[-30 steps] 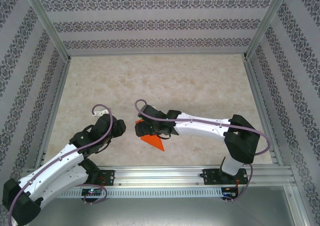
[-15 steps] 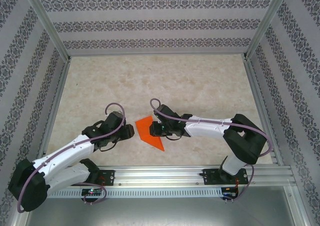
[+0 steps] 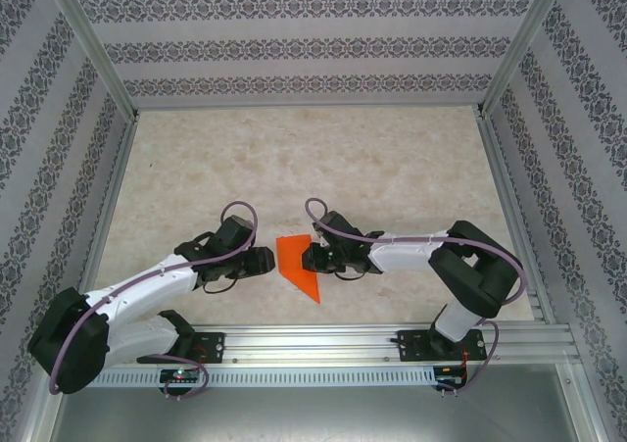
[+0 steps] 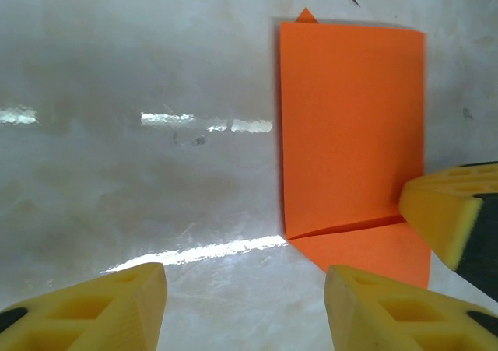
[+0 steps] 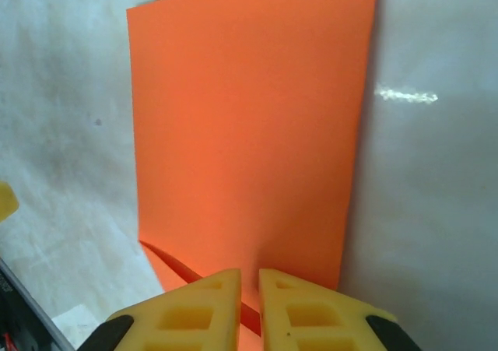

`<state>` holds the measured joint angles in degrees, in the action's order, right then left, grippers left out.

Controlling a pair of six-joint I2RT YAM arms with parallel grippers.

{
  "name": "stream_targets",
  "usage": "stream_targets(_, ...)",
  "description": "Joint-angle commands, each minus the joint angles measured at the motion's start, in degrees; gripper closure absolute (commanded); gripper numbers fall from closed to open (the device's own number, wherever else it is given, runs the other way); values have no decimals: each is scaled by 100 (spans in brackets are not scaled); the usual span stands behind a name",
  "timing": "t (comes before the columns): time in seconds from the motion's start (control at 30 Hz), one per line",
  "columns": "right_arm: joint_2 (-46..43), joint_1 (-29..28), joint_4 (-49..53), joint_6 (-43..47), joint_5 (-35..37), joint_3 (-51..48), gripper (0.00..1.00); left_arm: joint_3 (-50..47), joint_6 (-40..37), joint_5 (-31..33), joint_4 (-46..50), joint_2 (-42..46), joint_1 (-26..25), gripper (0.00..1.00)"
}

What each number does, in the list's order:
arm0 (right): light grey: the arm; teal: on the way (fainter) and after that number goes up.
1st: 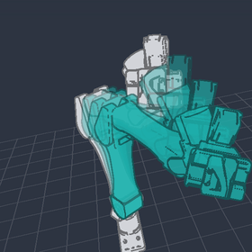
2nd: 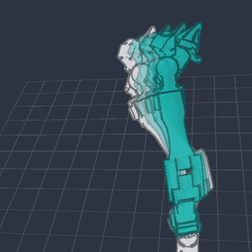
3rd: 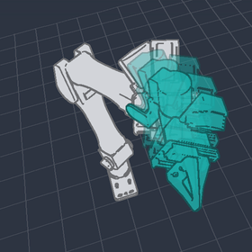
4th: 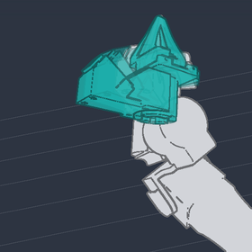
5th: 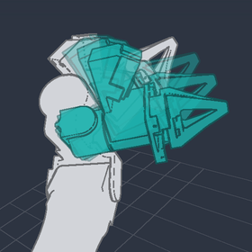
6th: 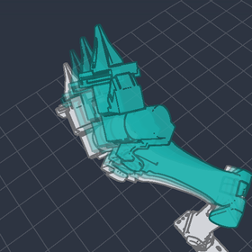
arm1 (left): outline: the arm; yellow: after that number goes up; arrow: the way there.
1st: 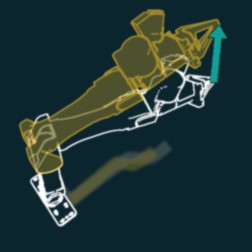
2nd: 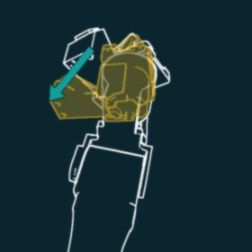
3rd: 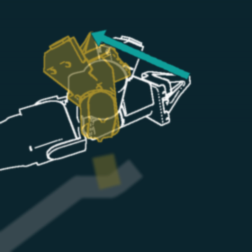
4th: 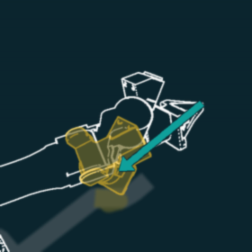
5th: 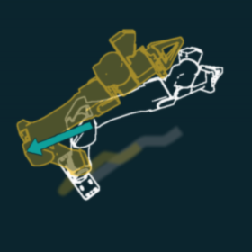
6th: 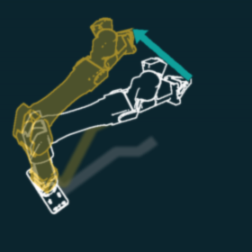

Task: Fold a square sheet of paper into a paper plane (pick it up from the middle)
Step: Fold the wing for the fifth time at the center of the table.

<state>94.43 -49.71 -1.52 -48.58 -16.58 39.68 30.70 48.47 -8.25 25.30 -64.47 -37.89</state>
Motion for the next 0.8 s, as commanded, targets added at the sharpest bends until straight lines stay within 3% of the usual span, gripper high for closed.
stream_targets(0.0,136,92,-629,-222,-100,-220,84,161,-89,-321,-374,-135,54,42)
stream_targets(0.5,210,198,-1469,-502,6,-837,82,-67,806,-1419,-1847,-1055,43,43)
stream_targets(0.77,315,243,-1649,-557,-21,-927,82,-57,958,-1240,-1960,-1403,45,45)
